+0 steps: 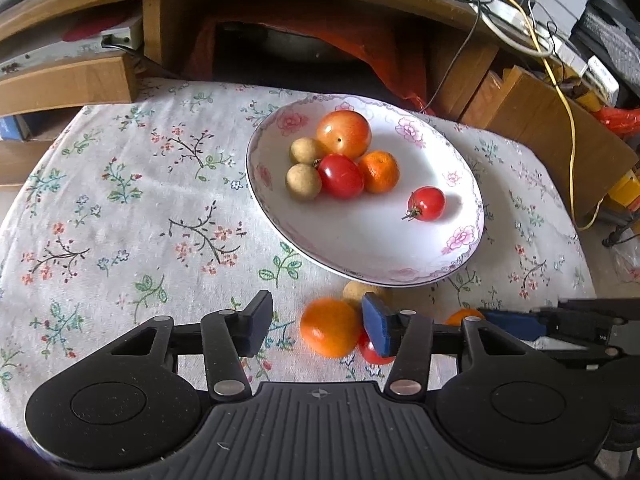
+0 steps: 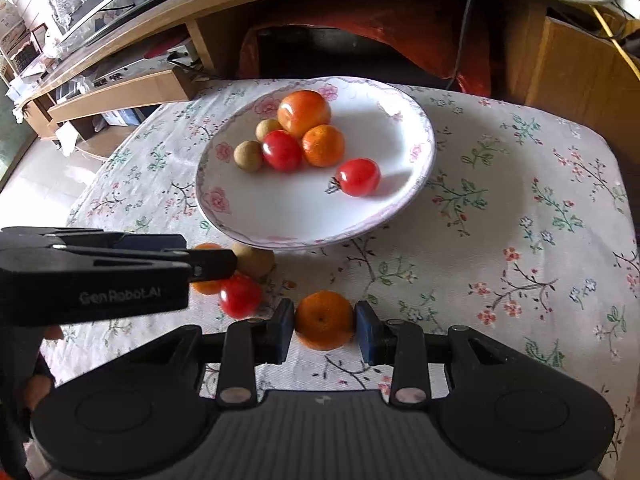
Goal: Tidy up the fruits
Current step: 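Grasp the large orange fruit with the left gripper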
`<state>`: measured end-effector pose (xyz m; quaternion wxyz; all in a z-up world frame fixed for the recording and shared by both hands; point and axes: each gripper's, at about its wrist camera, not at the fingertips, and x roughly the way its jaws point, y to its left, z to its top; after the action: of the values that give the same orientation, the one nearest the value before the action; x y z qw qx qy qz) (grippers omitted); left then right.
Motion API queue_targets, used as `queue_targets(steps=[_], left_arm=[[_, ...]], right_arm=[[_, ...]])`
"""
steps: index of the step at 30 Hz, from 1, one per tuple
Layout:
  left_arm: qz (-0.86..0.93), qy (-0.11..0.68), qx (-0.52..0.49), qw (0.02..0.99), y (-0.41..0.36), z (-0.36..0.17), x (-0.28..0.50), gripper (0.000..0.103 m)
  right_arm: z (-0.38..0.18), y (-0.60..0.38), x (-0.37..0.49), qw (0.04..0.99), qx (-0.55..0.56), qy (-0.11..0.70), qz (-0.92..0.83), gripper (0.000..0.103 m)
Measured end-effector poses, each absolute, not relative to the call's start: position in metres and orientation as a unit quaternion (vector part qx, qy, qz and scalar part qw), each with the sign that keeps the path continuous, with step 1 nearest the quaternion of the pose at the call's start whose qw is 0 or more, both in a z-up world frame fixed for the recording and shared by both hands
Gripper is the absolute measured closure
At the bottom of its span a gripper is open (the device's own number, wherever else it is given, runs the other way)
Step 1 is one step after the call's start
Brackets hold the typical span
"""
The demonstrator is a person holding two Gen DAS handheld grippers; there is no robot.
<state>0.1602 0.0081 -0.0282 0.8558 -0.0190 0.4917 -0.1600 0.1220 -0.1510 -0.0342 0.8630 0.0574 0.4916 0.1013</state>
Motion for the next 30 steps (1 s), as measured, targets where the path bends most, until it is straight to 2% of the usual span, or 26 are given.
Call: queue_targets(steps=[13,30], left_arm=[[-0.152,0.511,-0.046,0.845,0.022,-0.033,0.157,0.052],[-0.148,0.493,0.044,0.856,0.004,-0.036,0.15,0.053]], right_arm=[[-0.034,-0.157,0.12,0.862,0.063,0.493,0.1,0.069],[-0.037,-0.149,0.122,0.864,0.044,0.49,0.104,0.069]])
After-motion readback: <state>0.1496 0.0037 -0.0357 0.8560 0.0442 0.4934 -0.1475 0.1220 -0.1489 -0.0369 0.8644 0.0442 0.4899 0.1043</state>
